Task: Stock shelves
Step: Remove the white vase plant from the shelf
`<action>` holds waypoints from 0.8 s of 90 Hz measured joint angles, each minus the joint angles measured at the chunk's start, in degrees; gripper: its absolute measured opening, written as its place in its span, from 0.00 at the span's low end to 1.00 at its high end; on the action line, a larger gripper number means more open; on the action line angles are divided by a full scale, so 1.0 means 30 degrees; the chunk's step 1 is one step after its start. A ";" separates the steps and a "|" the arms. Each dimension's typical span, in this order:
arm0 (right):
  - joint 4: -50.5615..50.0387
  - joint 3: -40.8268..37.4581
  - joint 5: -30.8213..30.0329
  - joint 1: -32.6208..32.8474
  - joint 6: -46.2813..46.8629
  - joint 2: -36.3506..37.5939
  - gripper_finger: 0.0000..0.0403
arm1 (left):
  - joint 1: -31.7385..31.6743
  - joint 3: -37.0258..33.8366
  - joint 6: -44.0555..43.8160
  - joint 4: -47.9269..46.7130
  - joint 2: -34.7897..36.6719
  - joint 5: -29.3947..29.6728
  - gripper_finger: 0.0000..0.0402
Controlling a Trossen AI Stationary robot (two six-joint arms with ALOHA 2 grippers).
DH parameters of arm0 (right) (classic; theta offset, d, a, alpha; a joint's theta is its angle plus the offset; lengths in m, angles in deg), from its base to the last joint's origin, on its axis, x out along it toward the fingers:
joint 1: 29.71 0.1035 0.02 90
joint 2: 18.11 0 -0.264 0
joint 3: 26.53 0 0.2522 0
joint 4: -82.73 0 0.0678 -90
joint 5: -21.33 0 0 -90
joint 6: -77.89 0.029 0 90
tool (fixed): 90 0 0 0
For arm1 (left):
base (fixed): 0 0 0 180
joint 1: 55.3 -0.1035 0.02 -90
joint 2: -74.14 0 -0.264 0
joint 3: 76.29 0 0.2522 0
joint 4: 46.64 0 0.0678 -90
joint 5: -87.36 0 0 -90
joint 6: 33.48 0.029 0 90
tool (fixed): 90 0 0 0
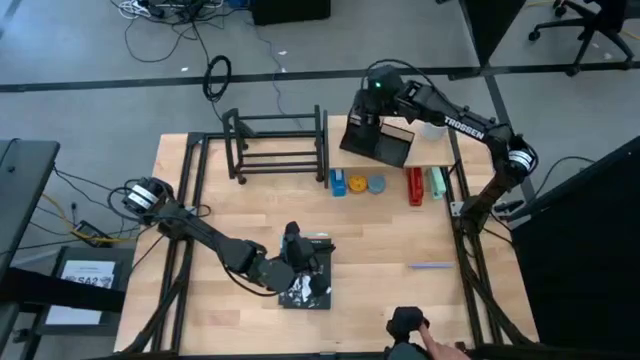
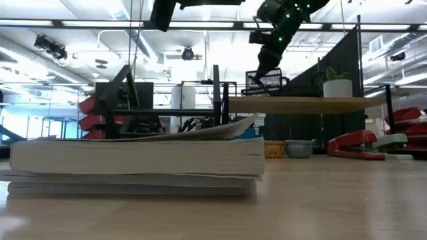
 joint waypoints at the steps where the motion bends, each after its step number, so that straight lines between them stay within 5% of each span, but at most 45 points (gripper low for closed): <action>1: 0.0026 -0.0001 0.0053 -0.0002 0.0042 -0.0005 0.54 | 0.0000 0.0000 0.0000 0.0014 0.0000 0.0000 0.00; 41: 0.0127 -0.0043 0.1161 -0.0605 0.1852 -0.0061 0.54 | 0.0000 0.0000 0.0000 0.0354 0.0000 0.0000 0.00; 72: 0.0770 -0.0140 0.3848 -0.1989 0.4233 -0.0170 0.41 | 0.0000 -0.0007 -0.0007 0.0462 0.0000 -0.0007 0.00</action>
